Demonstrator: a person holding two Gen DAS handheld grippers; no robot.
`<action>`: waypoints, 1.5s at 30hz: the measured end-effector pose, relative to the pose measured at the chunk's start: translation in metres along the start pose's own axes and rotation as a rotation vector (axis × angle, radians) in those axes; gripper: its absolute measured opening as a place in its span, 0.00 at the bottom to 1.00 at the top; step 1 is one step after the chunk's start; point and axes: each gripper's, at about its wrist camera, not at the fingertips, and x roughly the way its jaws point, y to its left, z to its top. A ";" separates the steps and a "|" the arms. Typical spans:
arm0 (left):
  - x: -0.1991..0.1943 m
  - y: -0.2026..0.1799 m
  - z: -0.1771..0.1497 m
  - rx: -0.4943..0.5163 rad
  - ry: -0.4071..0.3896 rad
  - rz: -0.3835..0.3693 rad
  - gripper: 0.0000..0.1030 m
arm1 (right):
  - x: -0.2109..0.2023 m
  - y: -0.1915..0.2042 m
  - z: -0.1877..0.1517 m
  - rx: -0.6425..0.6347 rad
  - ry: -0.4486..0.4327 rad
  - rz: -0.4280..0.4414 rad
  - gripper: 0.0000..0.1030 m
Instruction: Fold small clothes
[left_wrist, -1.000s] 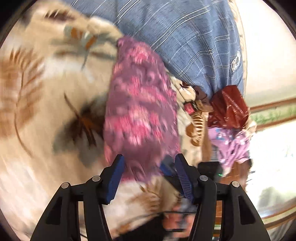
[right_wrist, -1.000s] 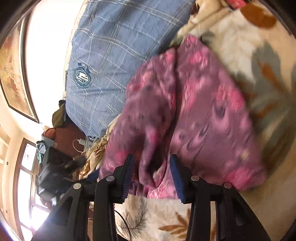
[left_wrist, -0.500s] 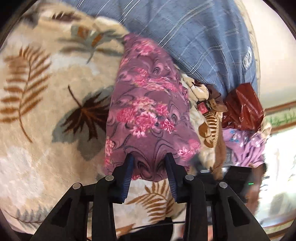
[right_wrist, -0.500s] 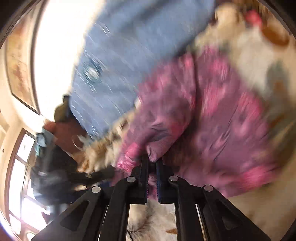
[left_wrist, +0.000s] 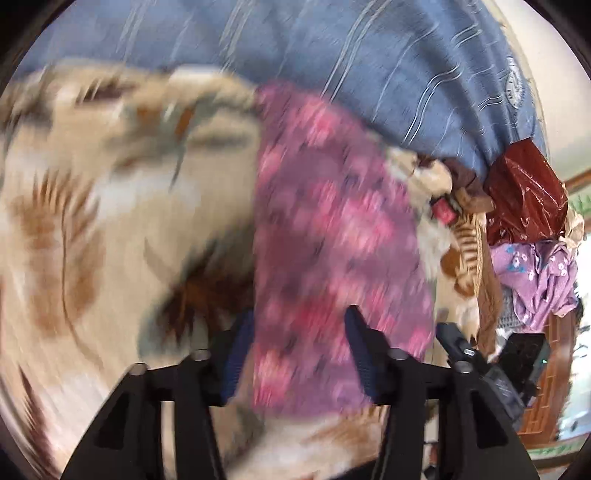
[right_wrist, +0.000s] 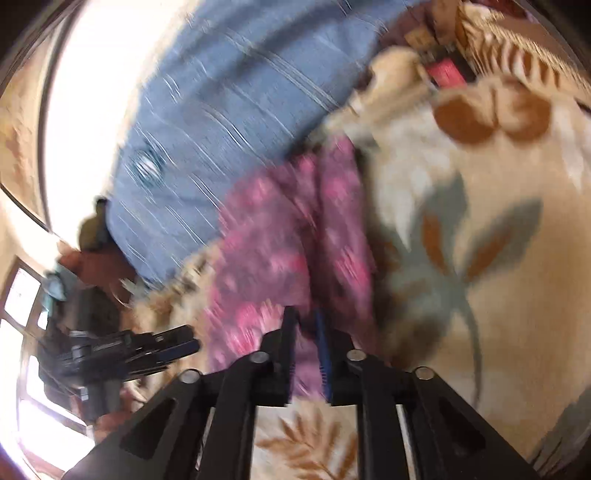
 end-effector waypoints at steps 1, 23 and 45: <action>0.004 -0.007 0.018 0.029 -0.012 0.010 0.57 | 0.004 -0.001 0.008 0.008 -0.012 0.010 0.42; 0.083 -0.097 0.013 0.308 -0.092 0.327 0.39 | 0.068 -0.013 0.035 -0.091 0.032 -0.164 0.09; 0.054 -0.050 0.059 0.133 -0.107 0.267 0.53 | 0.084 0.032 0.092 -0.214 -0.140 -0.138 0.11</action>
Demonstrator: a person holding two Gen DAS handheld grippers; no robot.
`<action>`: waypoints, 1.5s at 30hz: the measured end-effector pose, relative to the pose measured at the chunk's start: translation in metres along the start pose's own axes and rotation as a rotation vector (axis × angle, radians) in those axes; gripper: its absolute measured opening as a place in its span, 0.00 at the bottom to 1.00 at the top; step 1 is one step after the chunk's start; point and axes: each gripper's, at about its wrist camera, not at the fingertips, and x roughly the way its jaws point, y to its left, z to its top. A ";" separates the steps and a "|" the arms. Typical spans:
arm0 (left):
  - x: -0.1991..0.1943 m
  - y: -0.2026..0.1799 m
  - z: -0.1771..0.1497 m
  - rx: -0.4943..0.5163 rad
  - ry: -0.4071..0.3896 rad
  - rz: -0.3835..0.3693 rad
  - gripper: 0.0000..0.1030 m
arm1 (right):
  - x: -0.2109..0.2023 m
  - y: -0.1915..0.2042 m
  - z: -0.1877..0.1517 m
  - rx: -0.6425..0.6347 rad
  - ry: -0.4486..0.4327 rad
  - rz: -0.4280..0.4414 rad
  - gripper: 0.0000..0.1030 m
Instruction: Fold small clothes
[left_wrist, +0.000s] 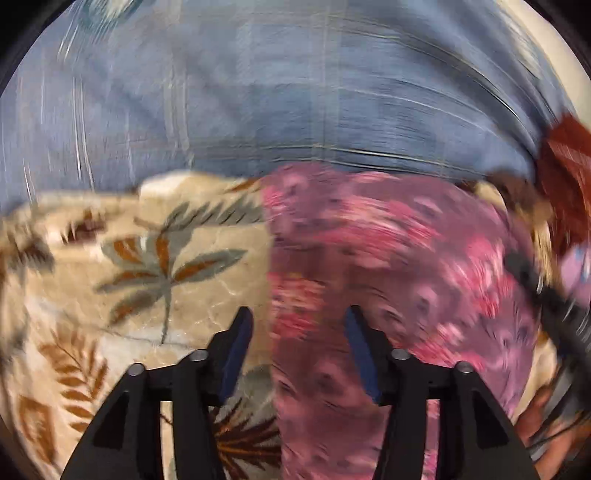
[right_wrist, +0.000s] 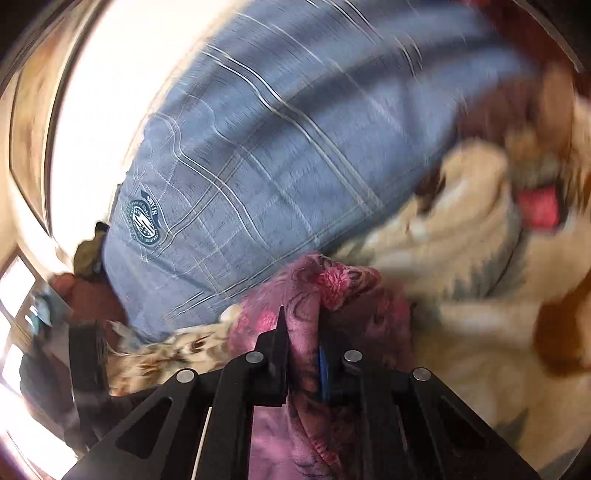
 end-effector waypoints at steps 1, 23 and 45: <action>0.009 0.007 0.004 -0.025 0.037 -0.009 0.54 | 0.017 -0.004 -0.004 -0.023 0.063 -0.109 0.12; -0.017 0.025 -0.115 0.023 0.206 -0.174 0.58 | -0.060 0.002 -0.106 -0.063 0.273 -0.065 0.06; 0.057 0.060 -0.030 -0.160 0.240 -0.460 0.73 | 0.004 -0.061 -0.070 0.228 0.298 0.302 0.51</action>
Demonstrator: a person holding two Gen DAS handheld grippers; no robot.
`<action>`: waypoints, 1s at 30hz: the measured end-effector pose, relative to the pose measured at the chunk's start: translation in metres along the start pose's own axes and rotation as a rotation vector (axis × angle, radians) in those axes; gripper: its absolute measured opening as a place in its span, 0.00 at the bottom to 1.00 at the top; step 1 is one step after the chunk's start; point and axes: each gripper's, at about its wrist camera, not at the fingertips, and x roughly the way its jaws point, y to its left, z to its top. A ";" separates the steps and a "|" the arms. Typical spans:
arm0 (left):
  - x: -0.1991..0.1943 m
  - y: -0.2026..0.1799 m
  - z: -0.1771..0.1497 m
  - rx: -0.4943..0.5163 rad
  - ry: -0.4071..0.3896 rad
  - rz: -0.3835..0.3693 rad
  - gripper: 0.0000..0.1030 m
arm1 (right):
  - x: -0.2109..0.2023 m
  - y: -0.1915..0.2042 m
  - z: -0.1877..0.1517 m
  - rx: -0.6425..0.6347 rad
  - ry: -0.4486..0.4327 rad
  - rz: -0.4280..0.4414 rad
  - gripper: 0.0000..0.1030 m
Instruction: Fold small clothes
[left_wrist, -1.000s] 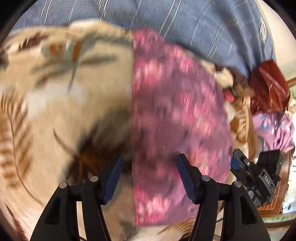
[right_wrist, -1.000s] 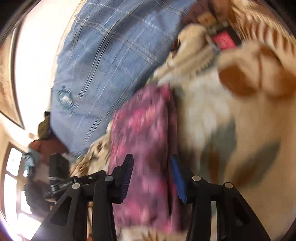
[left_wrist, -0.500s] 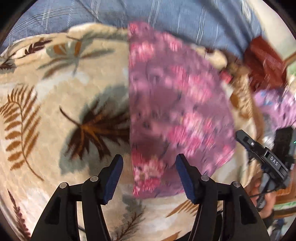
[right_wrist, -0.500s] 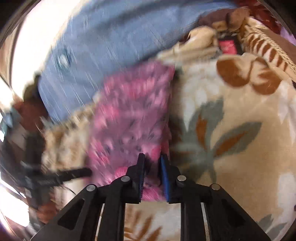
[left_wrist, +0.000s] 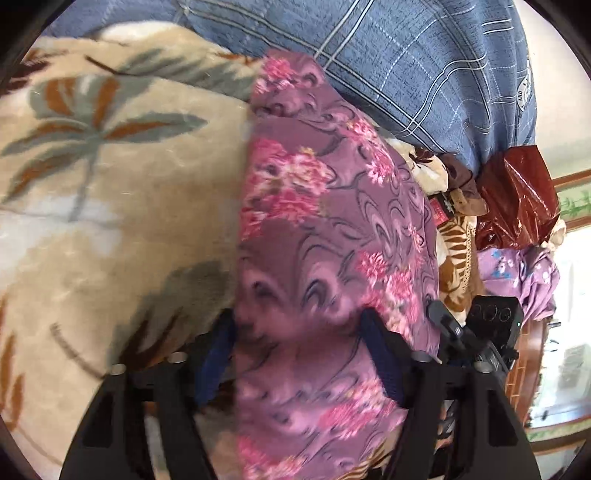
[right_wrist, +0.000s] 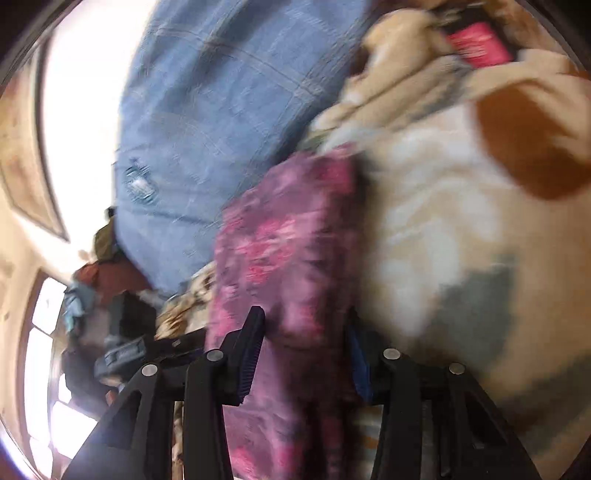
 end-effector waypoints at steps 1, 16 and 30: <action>0.013 0.003 0.007 -0.005 0.004 -0.004 0.76 | 0.006 0.003 0.002 -0.007 0.020 0.020 0.54; -0.010 -0.021 -0.019 0.053 -0.104 0.081 0.37 | -0.009 0.080 -0.022 -0.137 -0.076 -0.122 0.19; -0.192 0.058 -0.065 0.040 -0.326 0.111 0.38 | 0.067 0.202 -0.058 -0.311 -0.029 -0.008 0.19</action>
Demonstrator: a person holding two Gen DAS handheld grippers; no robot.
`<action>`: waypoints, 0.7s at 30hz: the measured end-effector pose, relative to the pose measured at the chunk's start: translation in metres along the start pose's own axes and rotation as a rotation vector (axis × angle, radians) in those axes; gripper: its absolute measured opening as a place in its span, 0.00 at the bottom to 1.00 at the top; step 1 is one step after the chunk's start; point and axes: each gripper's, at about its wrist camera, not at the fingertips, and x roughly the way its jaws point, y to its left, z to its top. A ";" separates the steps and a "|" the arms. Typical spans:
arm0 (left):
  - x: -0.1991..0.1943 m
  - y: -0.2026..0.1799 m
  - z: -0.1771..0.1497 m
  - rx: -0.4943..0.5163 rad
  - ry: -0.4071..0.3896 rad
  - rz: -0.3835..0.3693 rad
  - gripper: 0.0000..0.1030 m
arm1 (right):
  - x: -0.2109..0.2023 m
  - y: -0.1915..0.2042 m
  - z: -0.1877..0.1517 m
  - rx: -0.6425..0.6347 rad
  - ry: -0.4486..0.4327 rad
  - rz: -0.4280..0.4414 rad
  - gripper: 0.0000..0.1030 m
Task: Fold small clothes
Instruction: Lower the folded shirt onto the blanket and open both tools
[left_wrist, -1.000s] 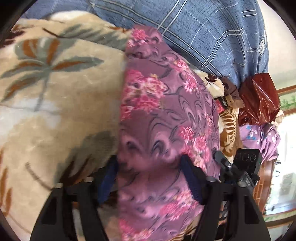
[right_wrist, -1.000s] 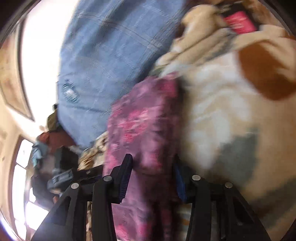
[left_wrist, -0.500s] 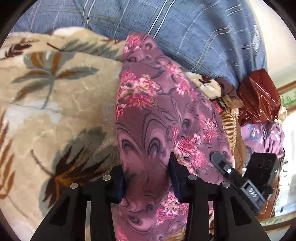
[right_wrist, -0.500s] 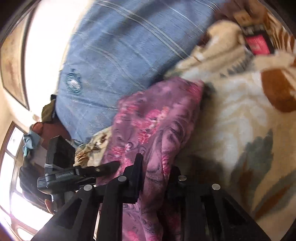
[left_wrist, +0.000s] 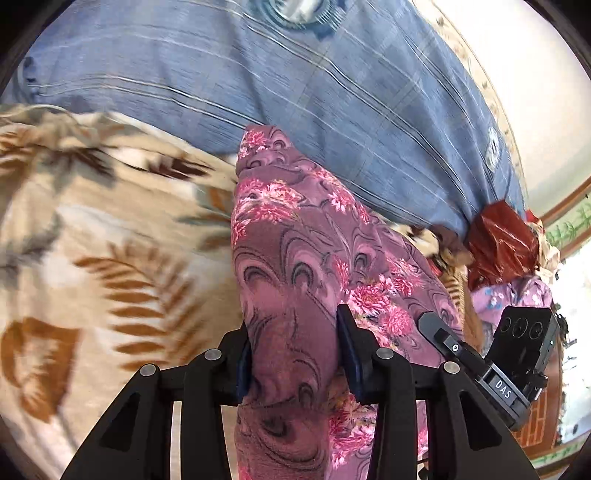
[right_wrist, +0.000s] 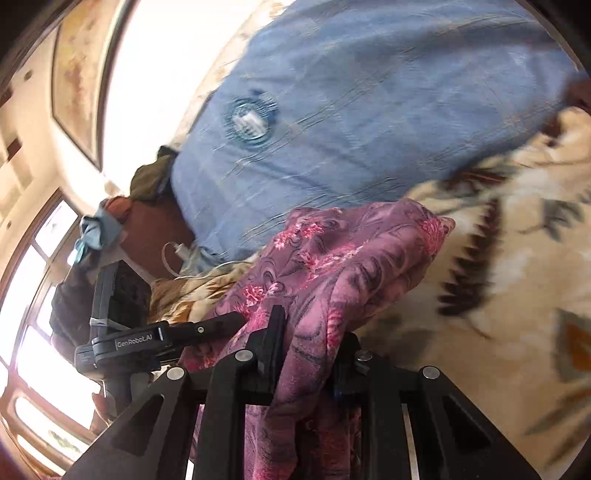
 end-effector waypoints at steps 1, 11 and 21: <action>-0.005 0.006 -0.001 -0.001 -0.004 0.011 0.38 | 0.011 0.004 -0.002 -0.001 0.012 0.001 0.19; 0.043 0.075 -0.026 -0.076 0.091 0.084 0.42 | 0.074 -0.007 -0.038 -0.032 0.157 -0.080 0.19; 0.104 0.099 -0.011 -0.028 0.122 0.084 0.75 | 0.071 -0.049 -0.047 -0.182 0.167 -0.315 0.58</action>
